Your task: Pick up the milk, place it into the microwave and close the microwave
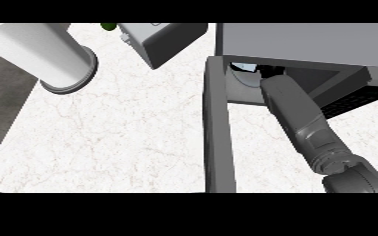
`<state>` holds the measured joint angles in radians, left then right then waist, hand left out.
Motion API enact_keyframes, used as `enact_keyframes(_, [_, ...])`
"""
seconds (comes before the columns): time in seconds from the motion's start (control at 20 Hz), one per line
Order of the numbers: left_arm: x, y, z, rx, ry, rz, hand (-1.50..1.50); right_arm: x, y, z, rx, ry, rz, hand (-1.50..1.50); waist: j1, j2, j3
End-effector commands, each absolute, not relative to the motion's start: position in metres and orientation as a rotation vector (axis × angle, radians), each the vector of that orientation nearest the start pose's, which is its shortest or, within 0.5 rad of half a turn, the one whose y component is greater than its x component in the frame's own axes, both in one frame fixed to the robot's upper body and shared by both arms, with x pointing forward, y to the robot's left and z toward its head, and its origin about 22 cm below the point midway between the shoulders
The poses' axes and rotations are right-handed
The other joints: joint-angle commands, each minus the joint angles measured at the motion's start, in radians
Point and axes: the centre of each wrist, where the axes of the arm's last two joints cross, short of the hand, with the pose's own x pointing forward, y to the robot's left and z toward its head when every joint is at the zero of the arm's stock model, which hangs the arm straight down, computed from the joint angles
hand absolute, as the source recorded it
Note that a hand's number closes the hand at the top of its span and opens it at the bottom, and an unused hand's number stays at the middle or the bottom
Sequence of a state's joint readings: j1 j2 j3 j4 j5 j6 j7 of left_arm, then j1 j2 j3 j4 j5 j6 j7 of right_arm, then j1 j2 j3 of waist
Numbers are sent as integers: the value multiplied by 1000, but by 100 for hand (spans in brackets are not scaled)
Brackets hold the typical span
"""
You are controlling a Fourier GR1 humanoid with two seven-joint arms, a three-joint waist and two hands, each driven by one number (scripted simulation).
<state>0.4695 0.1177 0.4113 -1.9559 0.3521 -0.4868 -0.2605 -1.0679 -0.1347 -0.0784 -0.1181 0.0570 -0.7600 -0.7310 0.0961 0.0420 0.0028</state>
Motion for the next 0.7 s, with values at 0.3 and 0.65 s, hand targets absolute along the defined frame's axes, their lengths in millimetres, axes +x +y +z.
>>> enact_keyframes(0.3, [106, 374, 47, 13, -1894, 24, -150, 429, -228, 14, -943, -1821, 208, 150, 23, 13, 2])
enact_keyframes(0.65, [122, 360, 40, -14, -1896, 25, -150, 425, -240, 9, -1035, -1747, 197, 150, 40, 23, 2])
